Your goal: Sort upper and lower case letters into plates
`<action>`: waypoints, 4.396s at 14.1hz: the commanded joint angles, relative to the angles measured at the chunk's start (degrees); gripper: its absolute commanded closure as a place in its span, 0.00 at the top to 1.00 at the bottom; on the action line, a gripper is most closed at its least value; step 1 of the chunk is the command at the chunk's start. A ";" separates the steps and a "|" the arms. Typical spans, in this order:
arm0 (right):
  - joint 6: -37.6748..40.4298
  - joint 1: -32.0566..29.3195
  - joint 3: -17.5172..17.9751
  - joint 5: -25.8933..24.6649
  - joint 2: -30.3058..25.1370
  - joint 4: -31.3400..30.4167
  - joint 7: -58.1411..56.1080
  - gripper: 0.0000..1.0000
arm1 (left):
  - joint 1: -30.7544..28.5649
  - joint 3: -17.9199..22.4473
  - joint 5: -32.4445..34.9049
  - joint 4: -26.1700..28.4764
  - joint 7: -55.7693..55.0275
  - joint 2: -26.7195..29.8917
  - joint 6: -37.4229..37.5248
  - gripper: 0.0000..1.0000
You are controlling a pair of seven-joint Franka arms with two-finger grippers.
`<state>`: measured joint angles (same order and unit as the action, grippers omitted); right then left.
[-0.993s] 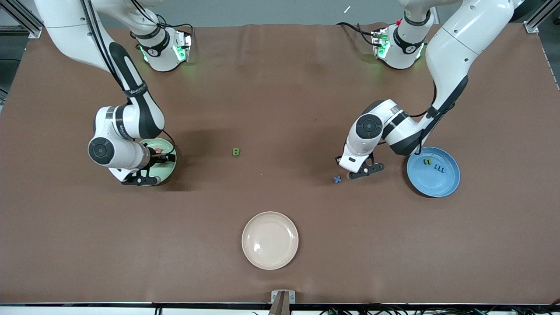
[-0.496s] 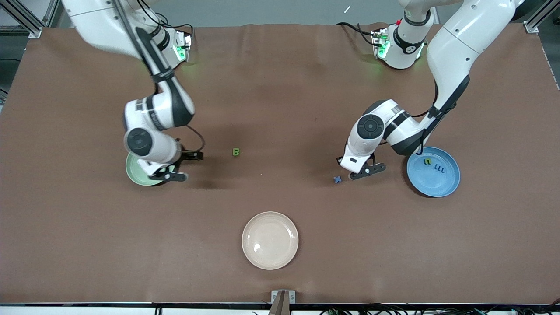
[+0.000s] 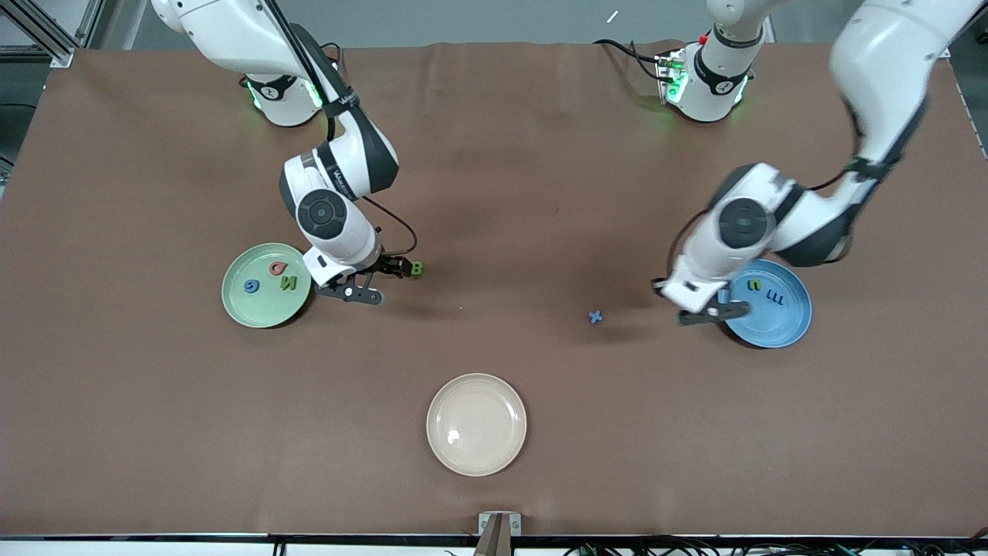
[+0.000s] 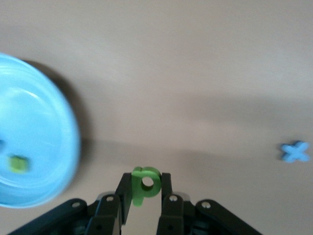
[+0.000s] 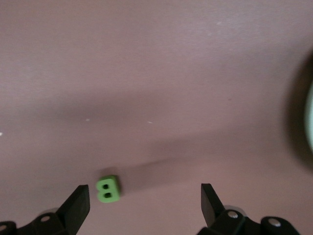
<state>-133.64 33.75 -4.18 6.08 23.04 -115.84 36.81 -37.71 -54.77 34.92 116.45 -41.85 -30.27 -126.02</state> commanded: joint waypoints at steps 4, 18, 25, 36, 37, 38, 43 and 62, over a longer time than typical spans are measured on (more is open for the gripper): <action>-6.89 4.30 -0.47 1.22 3.50 -0.88 5.03 0.94 | -9.48 -0.52 4.09 -0.25 11.60 -2.85 -0.19 0.10; -16.30 8.70 -0.47 1.22 3.59 -8.00 6.96 0.72 | -9.76 8.10 12.81 -1.84 17.42 -10.16 -5.73 0.16; -15.34 7.82 -0.65 1.22 3.41 -8.00 6.79 0.03 | -10.55 1.44 7.04 -2.88 16.89 -4.89 0.32 1.00; 0.74 -15.00 -0.91 1.04 -6.25 -7.56 -28.66 0.00 | 12.43 0.07 2.79 -13.95 -18.60 -9.89 3.42 1.00; 1.01 -18.69 -0.91 1.04 -6.34 -7.82 -34.81 0.00 | 17.96 4.28 2.09 -15.97 -19.92 -9.90 3.15 1.00; 0.93 -22.03 -0.91 1.04 -5.99 -8.00 -40.00 0.00 | 22.28 7.63 1.83 -17.47 -21.07 -10.07 2.89 1.00; -1.26 -28.21 -0.91 1.04 -5.03 -10.46 -48.76 0.00 | 31.73 13.55 1.29 -21.35 -25.83 -15.51 1.31 1.00; 13.38 -25.76 -0.65 0.52 -8.26 -1.95 -39.90 1.00 | 32.52 14.78 2.00 -19.50 -25.91 -19.04 -2.30 0.49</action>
<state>-124.81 7.05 -4.76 6.69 18.43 -119.06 -6.60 -5.44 -40.21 36.91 96.71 -67.79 -49.51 -128.13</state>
